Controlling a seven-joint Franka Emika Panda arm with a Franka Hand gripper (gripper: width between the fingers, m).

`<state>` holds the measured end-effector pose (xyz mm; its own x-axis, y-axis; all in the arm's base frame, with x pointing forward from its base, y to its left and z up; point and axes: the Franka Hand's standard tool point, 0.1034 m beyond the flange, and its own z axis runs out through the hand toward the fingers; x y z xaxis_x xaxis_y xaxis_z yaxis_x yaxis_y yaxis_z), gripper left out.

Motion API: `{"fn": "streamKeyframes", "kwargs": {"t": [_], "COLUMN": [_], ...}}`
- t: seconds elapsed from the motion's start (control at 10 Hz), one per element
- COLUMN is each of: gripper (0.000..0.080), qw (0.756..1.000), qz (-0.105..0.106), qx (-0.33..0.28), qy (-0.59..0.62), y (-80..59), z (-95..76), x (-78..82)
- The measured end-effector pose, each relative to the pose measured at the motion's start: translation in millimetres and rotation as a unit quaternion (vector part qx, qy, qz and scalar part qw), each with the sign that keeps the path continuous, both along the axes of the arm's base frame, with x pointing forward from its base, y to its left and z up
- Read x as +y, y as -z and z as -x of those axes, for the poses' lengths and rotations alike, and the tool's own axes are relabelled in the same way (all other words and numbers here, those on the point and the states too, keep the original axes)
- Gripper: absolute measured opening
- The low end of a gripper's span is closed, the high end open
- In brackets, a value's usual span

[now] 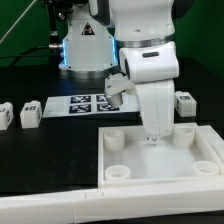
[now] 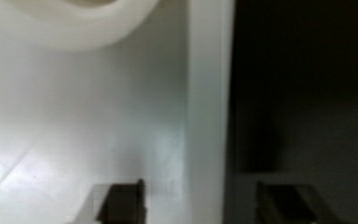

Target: Assemble one leg

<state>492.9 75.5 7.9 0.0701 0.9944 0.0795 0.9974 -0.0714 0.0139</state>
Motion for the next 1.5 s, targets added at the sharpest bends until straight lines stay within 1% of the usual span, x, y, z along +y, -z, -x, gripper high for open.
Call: {"fn": "streamKeyframes", "kwargs": {"t": [0.1,0.2,0.3,0.5,0.9,1.0,1.1,1.2,1.3,1.4,1.5], "gripper": [0.0419,0.0585,0.0629,0.0645,0.0649,0.0649,0.0649,0.0649,0.0649,0.0649,0.0649], "qw": [1.000,1.000,1.000,1.000,1.000,1.000,1.000,0.998,0.997,0.994,0.983], "qz": [0.000,0.000,0.000,0.000,0.000,0.001,0.003,0.004,0.004,0.001,-0.005], "qx": [0.000,0.000,0.000,0.000,0.000,-0.001,-0.010,-0.014,-0.016,-0.013,-0.004], "qy": [0.000,0.000,0.000,0.000,0.001,0.005,0.020,0.053,0.069,0.111,0.185], "y": [0.1,0.1,0.1,0.1,0.2,-2.3,-17.3,-29.9,-34.6,-37.2,-39.0], "z": [0.0,0.0,0.0,0.0,0.0,-1.1,-4.8,-0.6,7.6,17.2,26.0], "x": [-0.1,-0.2,-0.3,-0.5,-0.9,-1.2,-1.6,0.0,5.2,13.6,22.0]}}
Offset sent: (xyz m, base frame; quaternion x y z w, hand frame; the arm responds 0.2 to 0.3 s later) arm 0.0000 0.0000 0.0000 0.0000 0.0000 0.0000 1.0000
